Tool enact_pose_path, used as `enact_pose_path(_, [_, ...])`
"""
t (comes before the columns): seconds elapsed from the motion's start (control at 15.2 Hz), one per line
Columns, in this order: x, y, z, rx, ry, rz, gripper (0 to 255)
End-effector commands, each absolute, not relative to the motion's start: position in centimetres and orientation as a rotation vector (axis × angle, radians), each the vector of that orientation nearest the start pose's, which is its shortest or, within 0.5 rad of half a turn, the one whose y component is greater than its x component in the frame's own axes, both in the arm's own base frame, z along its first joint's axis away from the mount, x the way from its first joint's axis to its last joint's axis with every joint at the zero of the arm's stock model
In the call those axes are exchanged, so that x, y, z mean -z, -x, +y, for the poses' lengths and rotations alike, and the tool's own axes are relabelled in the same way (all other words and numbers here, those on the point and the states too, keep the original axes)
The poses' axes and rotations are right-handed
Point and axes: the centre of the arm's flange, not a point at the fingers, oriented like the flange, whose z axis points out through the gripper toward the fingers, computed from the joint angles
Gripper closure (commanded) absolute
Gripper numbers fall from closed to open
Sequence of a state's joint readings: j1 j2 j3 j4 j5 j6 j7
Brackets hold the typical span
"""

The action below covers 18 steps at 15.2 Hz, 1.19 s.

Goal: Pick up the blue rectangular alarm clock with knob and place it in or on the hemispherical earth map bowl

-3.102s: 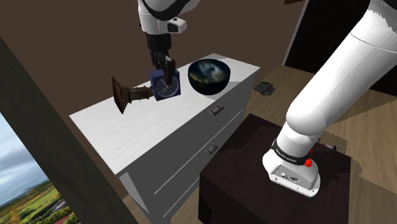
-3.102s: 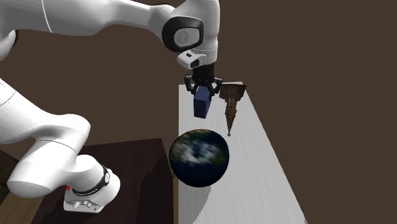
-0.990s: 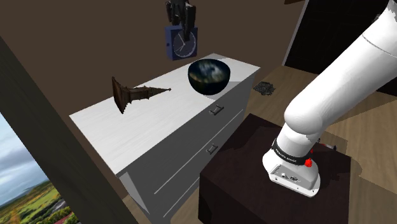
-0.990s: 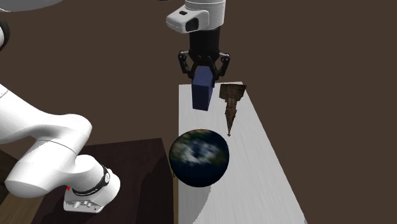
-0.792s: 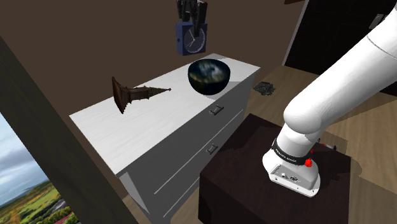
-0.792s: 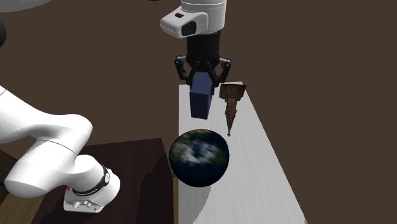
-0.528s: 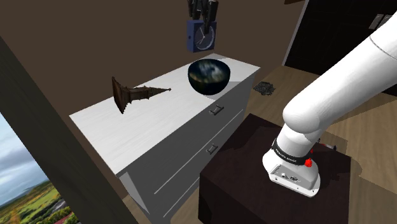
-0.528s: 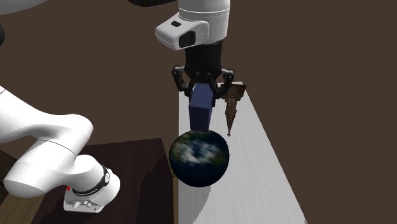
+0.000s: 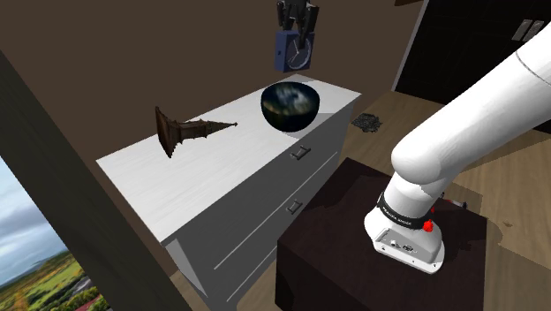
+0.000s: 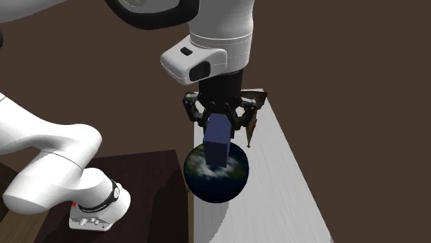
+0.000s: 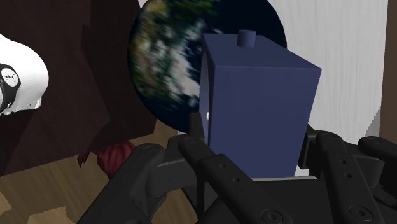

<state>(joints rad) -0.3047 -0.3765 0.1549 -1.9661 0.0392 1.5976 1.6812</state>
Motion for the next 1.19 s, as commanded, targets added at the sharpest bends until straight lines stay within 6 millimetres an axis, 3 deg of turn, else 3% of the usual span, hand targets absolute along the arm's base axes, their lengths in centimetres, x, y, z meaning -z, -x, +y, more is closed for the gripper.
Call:
enact_pose_path(0.0, [-61.4,-43.5,-5.0,0.025,1.906,2.509,255])
enact_pose_path(0.79, [-55.0,-43.5,-5.0,0.025,1.906,2.509,255])
enact_pose_path(1.12, [-55.0,-43.5,-5.0,0.025,1.906,2.509,255])
